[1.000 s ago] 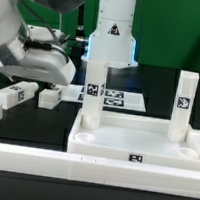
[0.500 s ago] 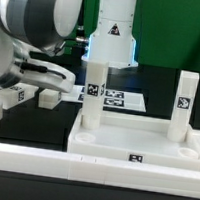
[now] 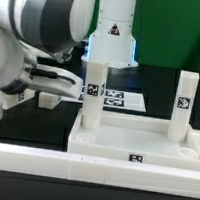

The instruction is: Assemble desk

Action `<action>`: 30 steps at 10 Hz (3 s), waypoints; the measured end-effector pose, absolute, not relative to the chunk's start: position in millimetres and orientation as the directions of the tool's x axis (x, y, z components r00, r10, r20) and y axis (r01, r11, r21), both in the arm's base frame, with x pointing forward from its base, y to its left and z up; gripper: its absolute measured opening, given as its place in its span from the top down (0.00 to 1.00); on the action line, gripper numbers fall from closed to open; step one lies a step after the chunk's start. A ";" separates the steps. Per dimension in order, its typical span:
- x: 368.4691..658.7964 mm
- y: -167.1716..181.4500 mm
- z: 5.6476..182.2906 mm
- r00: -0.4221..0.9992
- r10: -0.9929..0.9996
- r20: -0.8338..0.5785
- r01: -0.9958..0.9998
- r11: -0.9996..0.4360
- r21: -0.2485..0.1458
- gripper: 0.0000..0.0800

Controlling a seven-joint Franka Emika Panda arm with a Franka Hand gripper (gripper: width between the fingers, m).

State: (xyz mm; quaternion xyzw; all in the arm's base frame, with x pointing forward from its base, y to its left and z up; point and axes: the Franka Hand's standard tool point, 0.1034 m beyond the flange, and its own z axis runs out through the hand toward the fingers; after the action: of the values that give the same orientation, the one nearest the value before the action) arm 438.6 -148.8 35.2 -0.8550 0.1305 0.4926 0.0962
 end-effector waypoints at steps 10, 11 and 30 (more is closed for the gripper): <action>418.6 -146.5 9.2 0.481 -0.158 -0.863 -0.321 -0.947 -0.005 0.19; 418.4 -146.9 9.2 0.480 -0.159 -0.863 -0.322 -0.947 -0.005 0.35; 518.5 -166.3 105.4 0.730 -0.164 -0.664 -0.270 -0.961 -0.060 0.64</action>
Offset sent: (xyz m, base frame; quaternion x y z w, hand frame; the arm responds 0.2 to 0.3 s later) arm -0.0131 -0.0013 -0.0174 0.0016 0.0125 0.0172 0.9998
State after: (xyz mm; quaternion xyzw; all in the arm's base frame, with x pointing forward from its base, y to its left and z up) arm 518.5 -166.3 105.4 -0.9269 0.1171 0.3483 0.0761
